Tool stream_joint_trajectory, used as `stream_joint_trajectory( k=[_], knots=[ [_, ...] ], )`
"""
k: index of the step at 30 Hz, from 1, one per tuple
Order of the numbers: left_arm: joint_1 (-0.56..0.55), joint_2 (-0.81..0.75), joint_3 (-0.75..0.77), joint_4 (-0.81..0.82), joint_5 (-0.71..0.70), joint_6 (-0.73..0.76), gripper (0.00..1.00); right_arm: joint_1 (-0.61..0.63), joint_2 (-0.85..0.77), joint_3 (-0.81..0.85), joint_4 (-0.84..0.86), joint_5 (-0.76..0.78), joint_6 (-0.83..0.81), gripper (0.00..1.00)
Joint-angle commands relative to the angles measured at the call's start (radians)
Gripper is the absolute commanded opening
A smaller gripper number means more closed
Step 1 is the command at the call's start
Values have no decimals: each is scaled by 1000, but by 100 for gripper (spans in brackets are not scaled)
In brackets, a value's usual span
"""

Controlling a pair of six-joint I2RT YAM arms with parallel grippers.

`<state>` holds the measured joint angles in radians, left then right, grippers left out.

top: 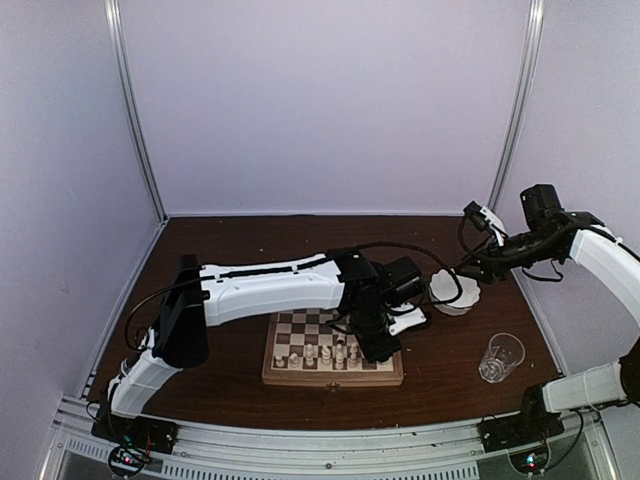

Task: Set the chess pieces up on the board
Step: Place the rook at h1.

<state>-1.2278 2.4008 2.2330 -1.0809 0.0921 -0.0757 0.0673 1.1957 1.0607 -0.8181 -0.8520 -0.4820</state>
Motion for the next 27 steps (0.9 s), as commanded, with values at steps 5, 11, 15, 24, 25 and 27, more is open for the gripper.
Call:
stream_joint_trajectory(
  k=[5,11,15,24,25,27],
  knots=[
    [-2,30,36,-13,4,17,8,-3,11,-7,13,-18,-3,55],
    [-2,43,40,-14,9,17,9,-3,15,-7,12,-19,-7,55],
    [-1,50,45,-13,11,17,10,-3,16,-7,13,-19,-7,55],
    [-2,47,58,-24,10,7,20,-3,22,-4,12,-21,-7,55],
    [-2,43,58,-25,11,5,21,-3,22,-4,11,-20,-8,55],
    [-1,38,64,-25,15,1,23,-3,23,-4,11,-22,-7,55]
  ],
)
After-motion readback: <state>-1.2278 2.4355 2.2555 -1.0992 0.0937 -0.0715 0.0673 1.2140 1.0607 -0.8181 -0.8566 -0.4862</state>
